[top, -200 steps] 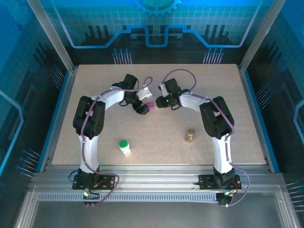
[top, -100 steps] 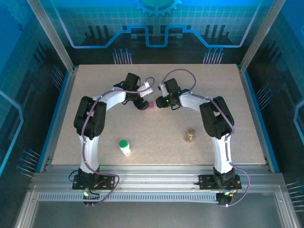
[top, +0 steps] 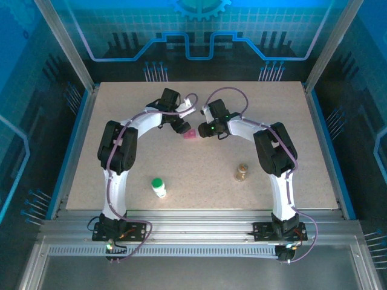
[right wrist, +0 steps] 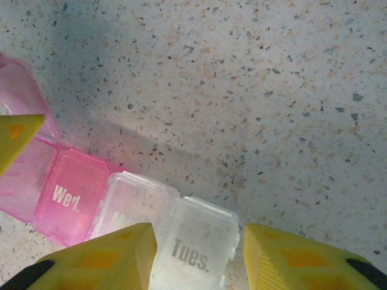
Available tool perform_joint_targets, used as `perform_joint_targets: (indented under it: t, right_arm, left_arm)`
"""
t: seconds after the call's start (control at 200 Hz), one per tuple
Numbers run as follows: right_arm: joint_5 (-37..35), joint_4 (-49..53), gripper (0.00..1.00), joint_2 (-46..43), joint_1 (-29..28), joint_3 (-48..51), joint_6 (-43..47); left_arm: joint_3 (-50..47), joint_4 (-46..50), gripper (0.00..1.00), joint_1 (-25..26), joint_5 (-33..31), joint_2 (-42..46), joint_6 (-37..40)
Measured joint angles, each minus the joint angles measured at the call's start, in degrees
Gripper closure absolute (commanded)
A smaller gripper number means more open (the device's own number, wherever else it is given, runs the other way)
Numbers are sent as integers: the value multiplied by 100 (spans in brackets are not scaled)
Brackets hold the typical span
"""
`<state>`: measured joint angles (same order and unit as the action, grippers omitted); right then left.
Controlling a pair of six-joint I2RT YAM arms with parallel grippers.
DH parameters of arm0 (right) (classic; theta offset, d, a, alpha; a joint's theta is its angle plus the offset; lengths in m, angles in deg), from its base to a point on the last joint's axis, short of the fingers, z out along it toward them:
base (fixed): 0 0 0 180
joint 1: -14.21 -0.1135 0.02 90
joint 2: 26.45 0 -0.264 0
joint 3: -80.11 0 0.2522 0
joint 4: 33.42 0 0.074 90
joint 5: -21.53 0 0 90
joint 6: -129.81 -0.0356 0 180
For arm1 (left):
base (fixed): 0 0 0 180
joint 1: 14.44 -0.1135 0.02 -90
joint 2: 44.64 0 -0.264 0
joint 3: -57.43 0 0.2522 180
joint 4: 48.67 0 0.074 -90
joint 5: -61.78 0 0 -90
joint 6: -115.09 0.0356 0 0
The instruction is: Sort the pills into containers
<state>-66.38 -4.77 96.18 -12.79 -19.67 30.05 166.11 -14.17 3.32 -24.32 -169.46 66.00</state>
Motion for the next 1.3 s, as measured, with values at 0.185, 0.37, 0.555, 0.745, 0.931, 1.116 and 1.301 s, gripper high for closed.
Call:
perform_joint_targets:
  t: [0.185, 0.37, 0.555, 0.745, 0.931, 1.116, 1.301]
  right_arm:
    - [0, 107, 55, 48, 0, -107, 59]
    - [2, 186, 55, 85, 7, -186, 85]
    - [74, 271, 54, 184, 35, -352, 87]
    - [295, 391, 53, 245, 131, -474, 79]
    - [511, 468, 47, 227, 238, -474, -63]
    - [564, 852, 46, -74, 354, -313, -225]
    - [431, 911, 43, -1102, 302, 219, -400]
  left_arm:
    - [166, 289, 13, 0, 39, -127, 52]
    - [42, 334, 14, -31, 199, -61, 103]
    - [-704, 245, 13, -50, 584, 461, -120]
    - [-931, 15, 13, -50, 802, 918, -509]
    - [-975, -332, 13, -50, 903, 1585, -1106]
    - [-1373, -678, 11, -50, 756, 2739, -1851]
    - [-2052, -713, 10, -50, -107, 4122, -3001]
